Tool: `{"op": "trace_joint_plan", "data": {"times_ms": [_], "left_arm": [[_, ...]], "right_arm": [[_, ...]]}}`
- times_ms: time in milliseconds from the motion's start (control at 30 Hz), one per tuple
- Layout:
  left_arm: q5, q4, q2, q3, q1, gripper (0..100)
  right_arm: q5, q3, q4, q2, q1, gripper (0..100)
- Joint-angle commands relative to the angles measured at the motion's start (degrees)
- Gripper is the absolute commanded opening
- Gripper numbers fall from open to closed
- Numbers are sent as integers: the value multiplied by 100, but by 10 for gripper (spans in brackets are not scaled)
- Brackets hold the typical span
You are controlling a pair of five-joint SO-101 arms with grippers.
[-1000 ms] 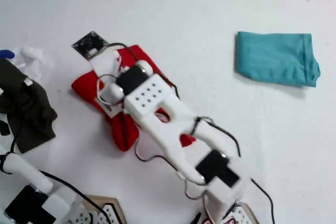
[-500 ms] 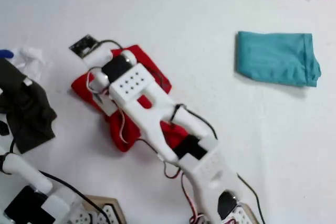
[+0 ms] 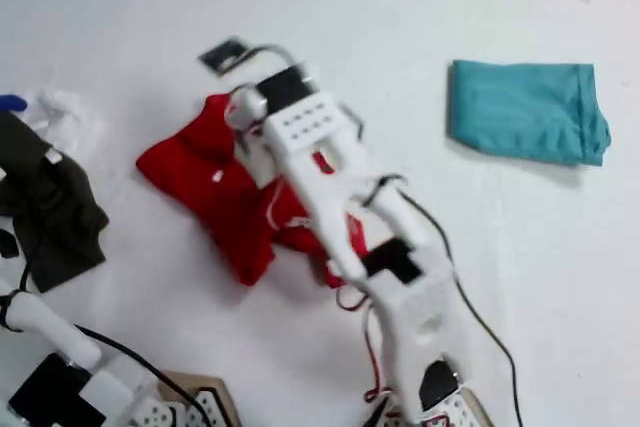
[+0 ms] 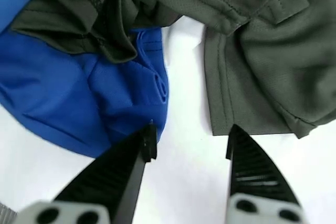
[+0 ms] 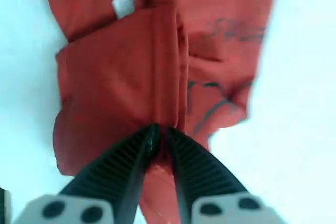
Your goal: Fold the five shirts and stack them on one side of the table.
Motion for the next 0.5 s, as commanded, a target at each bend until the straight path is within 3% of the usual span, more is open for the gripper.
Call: {"op": "trace_joint_plan", "data": {"times_ms": [0, 233, 467], "left_arm": [[-18, -88, -185, -13, 308, 236], [53, -44, -176, -13, 1020, 236], [774, -44, -167, -13, 2057, 238]], "right_arm": [[536, -185, 189, -1270, 541, 18], [1521, 624, 207, -2721, 2018, 18], [2796, 2286, 189, -3811, 3609, 18]]}}
